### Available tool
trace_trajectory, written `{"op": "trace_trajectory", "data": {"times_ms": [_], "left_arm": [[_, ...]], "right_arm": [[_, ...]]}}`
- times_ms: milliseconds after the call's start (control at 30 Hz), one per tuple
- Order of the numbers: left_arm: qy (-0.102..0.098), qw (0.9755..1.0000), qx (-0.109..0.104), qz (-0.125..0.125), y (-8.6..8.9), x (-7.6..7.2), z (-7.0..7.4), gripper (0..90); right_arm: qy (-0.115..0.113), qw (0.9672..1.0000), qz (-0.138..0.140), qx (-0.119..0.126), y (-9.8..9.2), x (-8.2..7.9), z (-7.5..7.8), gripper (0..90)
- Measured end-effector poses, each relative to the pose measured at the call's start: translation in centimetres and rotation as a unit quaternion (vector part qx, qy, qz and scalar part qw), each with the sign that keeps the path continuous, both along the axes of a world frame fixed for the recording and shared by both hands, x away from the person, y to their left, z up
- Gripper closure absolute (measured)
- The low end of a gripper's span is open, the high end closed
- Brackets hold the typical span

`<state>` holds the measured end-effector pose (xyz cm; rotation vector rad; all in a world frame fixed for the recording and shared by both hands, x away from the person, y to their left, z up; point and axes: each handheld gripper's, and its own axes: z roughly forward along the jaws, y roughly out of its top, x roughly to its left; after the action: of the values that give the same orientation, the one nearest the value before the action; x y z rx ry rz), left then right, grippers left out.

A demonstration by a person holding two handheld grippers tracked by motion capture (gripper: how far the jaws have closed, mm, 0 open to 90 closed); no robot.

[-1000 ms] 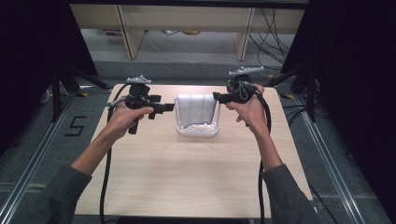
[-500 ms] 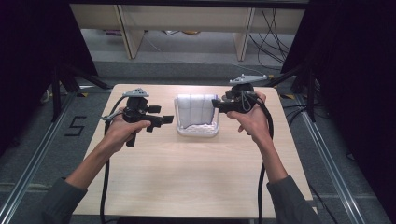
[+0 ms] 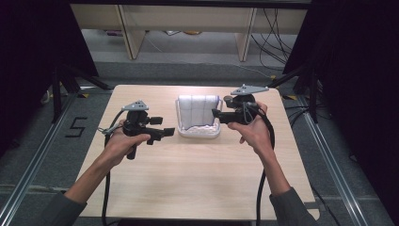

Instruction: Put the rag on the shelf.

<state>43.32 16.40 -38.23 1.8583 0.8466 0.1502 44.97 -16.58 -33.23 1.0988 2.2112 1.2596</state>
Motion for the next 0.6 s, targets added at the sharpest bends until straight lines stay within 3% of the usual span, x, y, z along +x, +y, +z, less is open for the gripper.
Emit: {"op": "trace_trajectory", "data": {"times_ms": [200, 233, 300, 467, 600], "left_arm": [[-0.002, 0.9999, 0.001, -0.010, 0.0, -0.7, -0.7, 21.9], [-0.002, 1.0000, 0.002, -0.008, 0.0, -0.8, -0.7, 21.9], [-0.002, 0.9999, 0.002, -0.012, 0.0, -1.0, -0.9, 21.8], [-0.006, 0.9998, 0.006, -0.018, -0.1, -1.6, -1.4, 21.5], [-0.006, 0.9997, 0.008, -0.022, -0.2, -2.3, -1.8, 20.8]], "right_arm": [[-0.008, 0.9999, 0.014, -0.004, 0.0, -0.5, -0.8, 35.6], [0.008, 1.0000, 0.002, 0.005, 0.1, -0.9, -0.8, 35.6], [-0.003, 1.0000, 0.007, 0.001, 0.0, -0.9, -1.1, 35.4], [0.004, 0.9998, 0.011, 0.019, -0.2, -1.4, -1.7, 34.9], [-0.005, 0.9998, 0.012, 0.018, -0.2, -1.8, -2.3, 34.0]]}}
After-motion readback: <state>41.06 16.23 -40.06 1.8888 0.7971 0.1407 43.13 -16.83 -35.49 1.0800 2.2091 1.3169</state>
